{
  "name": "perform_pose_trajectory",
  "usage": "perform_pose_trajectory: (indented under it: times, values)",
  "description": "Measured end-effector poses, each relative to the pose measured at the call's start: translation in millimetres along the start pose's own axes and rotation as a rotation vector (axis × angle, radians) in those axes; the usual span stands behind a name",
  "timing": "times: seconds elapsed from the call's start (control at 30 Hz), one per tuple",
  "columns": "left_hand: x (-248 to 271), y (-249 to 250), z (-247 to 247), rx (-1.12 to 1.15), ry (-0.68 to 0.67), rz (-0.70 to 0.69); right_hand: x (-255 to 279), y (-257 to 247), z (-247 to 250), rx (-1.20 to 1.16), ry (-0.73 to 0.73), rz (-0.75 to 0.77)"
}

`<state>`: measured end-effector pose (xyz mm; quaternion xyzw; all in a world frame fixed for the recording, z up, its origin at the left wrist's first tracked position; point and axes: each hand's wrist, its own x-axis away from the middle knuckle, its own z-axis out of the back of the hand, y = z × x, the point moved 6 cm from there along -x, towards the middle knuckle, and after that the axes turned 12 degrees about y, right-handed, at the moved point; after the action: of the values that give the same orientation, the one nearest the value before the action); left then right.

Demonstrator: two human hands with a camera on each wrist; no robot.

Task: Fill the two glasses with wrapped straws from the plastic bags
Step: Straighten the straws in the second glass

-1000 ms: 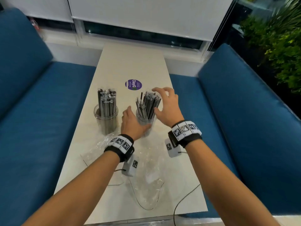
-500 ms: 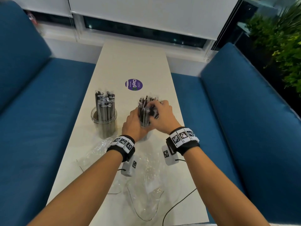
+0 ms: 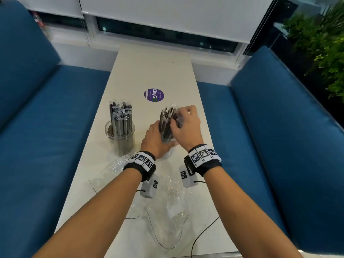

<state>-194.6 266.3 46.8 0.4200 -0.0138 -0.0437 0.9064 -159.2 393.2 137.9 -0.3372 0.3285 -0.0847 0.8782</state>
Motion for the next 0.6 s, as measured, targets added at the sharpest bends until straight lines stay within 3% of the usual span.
perform_pose_trajectory:
  times: [0.07, 0.23, 0.4, 0.5, 0.6]
  values:
    - [1, -1, 0, 0.000, 0.011, 0.001, 5, 5, 8, -0.023, 0.087, -0.035]
    - [-1, -4, -3, -0.035, 0.009, -0.021, 25, 5, -2, 0.308, -0.179, 0.045]
    - [-3, -7, -8, -0.012, -0.003, -0.040, 4, -21, 17, 0.190, -0.041, 0.128]
    - [-11, -18, -17, 0.011, 0.020, -0.040, -11, -31, -1, 0.302, -0.183, 0.214]
    - [-8, -11, -10, 0.004, -0.004, 0.003, -16, -21, -26, 0.339, -0.364, 0.170]
